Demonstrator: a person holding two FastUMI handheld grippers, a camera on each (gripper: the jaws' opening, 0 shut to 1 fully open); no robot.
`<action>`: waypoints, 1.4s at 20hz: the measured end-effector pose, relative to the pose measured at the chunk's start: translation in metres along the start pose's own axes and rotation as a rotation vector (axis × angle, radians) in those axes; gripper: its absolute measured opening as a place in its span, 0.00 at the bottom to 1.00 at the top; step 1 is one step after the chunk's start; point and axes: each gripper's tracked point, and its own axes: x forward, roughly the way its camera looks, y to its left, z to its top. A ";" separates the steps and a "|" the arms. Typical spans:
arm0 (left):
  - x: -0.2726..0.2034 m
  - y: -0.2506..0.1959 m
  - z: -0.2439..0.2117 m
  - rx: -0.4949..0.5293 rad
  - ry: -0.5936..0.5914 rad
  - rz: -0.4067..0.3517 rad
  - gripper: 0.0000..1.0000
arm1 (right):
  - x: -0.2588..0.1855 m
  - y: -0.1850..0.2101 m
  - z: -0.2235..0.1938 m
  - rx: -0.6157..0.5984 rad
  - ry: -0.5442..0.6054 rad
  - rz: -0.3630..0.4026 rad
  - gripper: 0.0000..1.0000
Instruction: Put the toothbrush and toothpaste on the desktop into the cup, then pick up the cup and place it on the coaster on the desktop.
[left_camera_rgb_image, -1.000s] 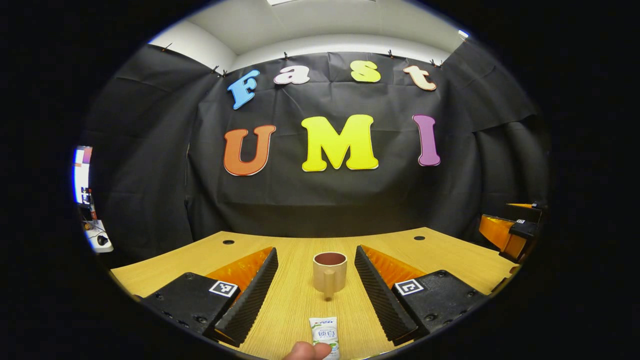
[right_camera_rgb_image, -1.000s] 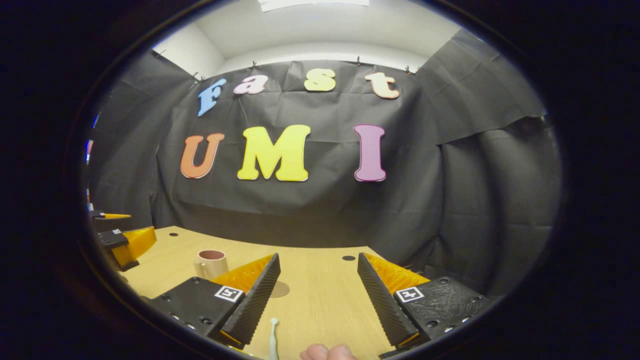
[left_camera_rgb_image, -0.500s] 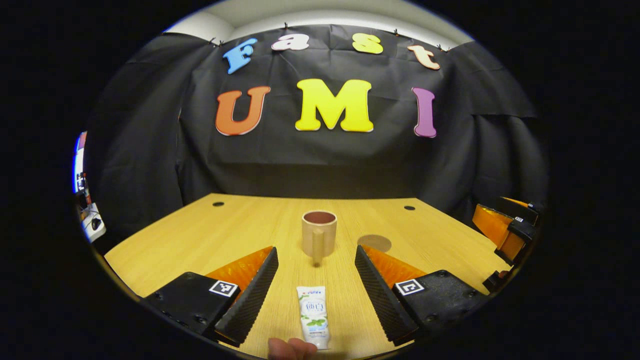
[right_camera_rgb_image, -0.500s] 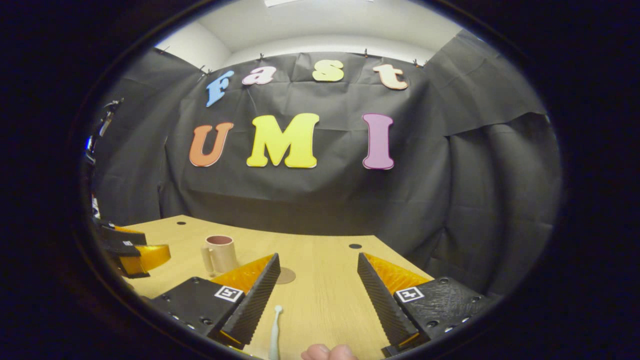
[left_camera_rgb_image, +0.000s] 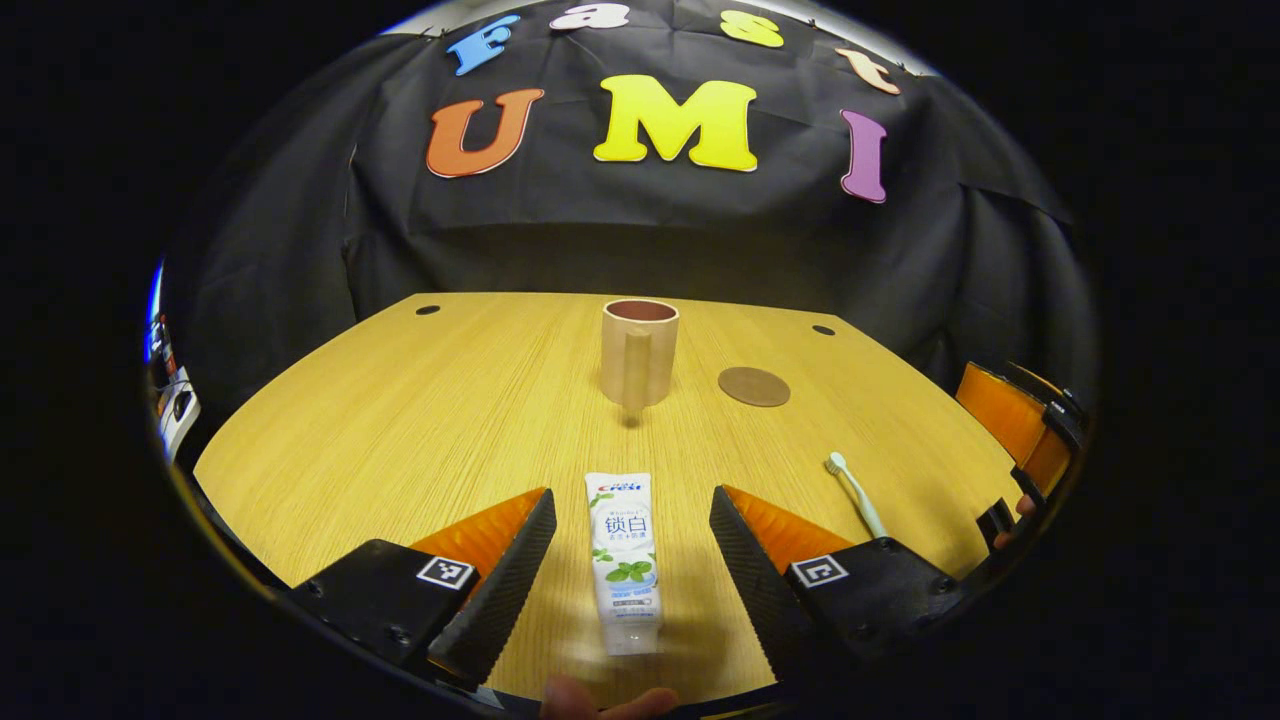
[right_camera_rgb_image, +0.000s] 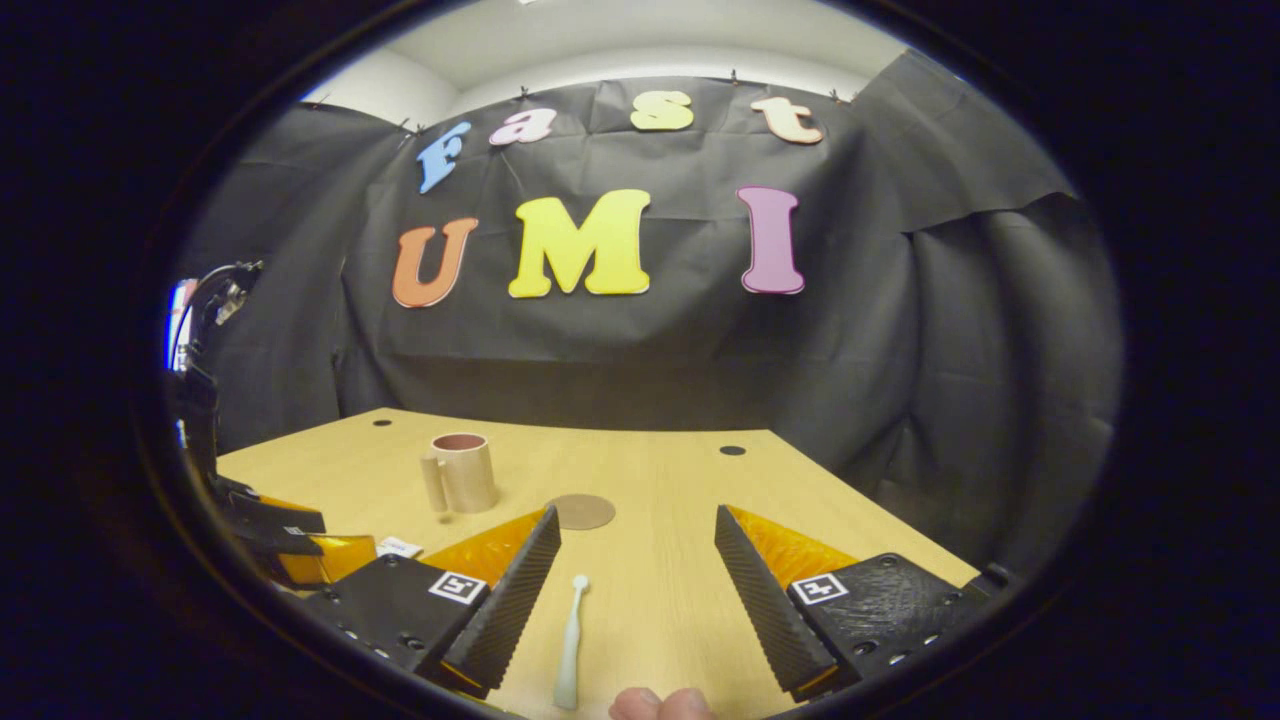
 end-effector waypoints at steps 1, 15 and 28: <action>0.003 0.000 -0.002 0.007 0.014 0.003 0.99 | 0.000 0.000 -0.001 -0.003 0.001 0.001 0.95; 0.035 0.010 -0.042 0.023 0.227 0.037 0.99 | 0.012 -0.005 -0.021 0.021 0.054 0.001 0.95; 0.032 0.011 -0.044 0.057 0.240 0.068 0.48 | 0.011 0.022 -0.050 0.013 0.133 0.073 0.96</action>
